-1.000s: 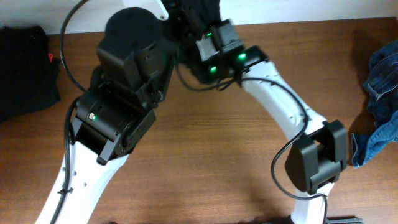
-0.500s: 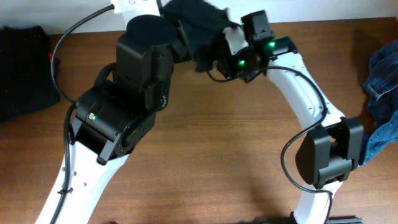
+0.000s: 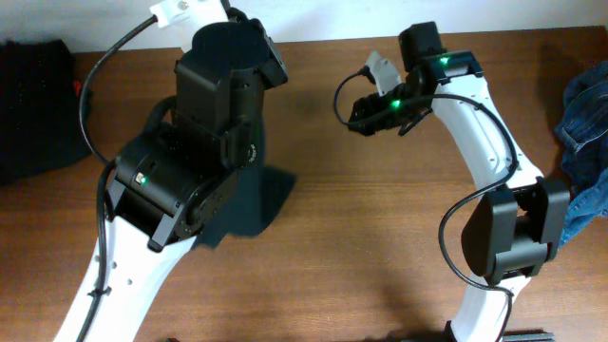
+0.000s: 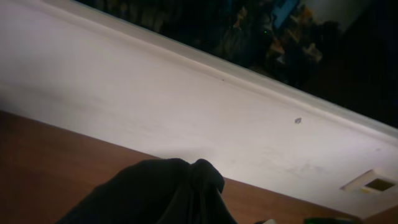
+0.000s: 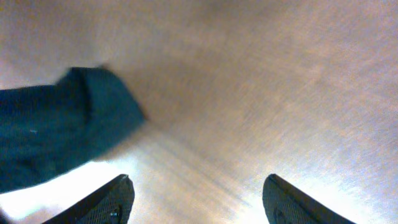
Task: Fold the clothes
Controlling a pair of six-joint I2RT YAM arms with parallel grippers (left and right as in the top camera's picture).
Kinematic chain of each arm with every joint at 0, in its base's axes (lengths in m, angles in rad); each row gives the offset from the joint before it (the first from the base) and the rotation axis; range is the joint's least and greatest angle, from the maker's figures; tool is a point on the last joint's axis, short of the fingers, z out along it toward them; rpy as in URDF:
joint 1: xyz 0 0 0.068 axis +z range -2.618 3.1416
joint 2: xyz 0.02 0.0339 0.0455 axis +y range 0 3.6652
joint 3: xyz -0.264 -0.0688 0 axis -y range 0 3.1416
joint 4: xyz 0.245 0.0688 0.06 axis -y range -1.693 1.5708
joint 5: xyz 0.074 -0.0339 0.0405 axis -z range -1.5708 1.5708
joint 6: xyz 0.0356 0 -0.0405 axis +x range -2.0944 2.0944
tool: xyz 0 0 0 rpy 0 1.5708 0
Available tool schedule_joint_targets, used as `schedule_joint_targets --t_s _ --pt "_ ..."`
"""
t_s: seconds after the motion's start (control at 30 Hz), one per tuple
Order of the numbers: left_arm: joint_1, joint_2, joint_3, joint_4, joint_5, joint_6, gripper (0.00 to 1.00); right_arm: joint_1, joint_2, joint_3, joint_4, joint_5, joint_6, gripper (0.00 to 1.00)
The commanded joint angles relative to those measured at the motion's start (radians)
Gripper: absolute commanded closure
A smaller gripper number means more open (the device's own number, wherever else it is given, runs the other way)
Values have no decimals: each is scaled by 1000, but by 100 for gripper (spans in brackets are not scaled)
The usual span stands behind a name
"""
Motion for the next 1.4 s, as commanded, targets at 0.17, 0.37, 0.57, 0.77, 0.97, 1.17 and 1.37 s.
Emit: schedule_joint_targets --t_s 0.17,0.37,0.57,0.77,0.97,1.17,1.37 --pt "-3 4 18 113 -17 -69 100 34 -8 -1 -109 -35 -13 24" --pt "-3 21 18 169 -18 -68 100 25 -8 -1 -146 -34 -14 19" --pt "20 28 18 163 -17 43 100 25 -8 -1 -135 -1 -13 15" --pt "33 28 18 134 -16 341 100 -7 -8 -1 -92 -6 9 15" --pt "33 28 18 98 -5 614 100 -61 -8 -1 -34 -16 70 15" --pt "33 28 18 69 -5 795 100 -78 -8 -1 -5 -16 35 11" --pt "33 24 18 47 47 929 100 -80 -8 -1 29 -16 -59 8"
